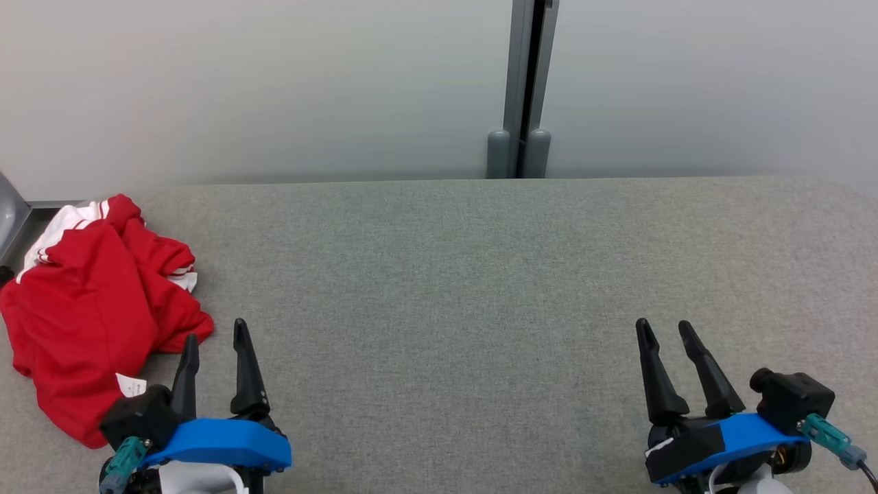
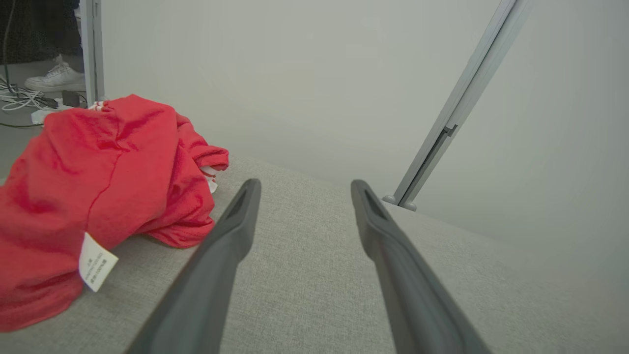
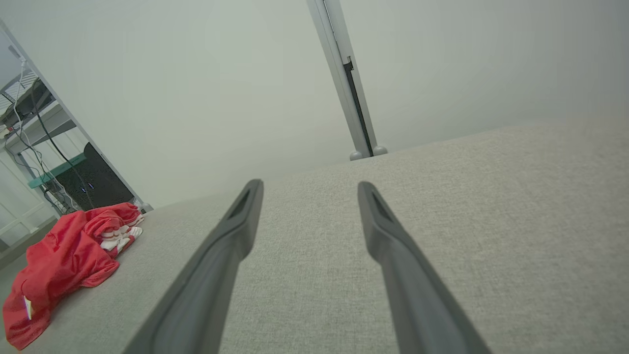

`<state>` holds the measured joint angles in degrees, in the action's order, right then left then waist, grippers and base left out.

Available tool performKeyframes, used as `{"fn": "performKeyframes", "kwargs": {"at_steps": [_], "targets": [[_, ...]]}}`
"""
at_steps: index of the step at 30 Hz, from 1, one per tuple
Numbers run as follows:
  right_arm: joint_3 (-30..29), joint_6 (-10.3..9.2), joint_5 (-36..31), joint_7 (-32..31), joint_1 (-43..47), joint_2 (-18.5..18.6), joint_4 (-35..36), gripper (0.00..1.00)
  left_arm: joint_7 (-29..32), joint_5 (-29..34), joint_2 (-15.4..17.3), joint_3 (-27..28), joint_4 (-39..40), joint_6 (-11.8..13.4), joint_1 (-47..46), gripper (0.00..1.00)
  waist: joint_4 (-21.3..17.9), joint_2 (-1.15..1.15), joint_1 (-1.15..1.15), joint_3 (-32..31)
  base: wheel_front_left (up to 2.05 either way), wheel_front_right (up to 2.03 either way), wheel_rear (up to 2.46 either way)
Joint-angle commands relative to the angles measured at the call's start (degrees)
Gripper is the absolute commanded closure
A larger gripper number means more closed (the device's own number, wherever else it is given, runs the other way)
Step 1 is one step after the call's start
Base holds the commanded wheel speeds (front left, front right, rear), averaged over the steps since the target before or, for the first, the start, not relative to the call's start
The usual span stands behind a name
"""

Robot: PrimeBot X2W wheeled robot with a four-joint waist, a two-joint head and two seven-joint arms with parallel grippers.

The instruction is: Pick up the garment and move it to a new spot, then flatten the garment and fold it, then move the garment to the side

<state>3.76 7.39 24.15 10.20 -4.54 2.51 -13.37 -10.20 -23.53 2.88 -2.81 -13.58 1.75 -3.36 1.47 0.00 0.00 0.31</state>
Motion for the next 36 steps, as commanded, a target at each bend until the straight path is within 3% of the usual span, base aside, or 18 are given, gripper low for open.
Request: {"fn": "performKeyframes", "kwargs": {"at_steps": [1, 36], "targets": [[0.10, 0.12, -1.74, 0.55, -1.07, 0.45, 0.39, 0.00, -0.60, 1.78, 0.18, -0.37, 0.03, 0.35, -0.29, 0.00, 0.04, 0.00, 0.00, 0.02, 0.00, 0.00, 0.00], [-2.30, 0.16, -19.96, 4.69, -0.04, 0.55, -1.11, 0.00, -4.65, 17.87, 0.40, -2.68, -2.83, 2.34, -0.32, 0.00, 0.80, 0.00, 0.00, 0.06, 0.00, 0.00, 0.00]]}}
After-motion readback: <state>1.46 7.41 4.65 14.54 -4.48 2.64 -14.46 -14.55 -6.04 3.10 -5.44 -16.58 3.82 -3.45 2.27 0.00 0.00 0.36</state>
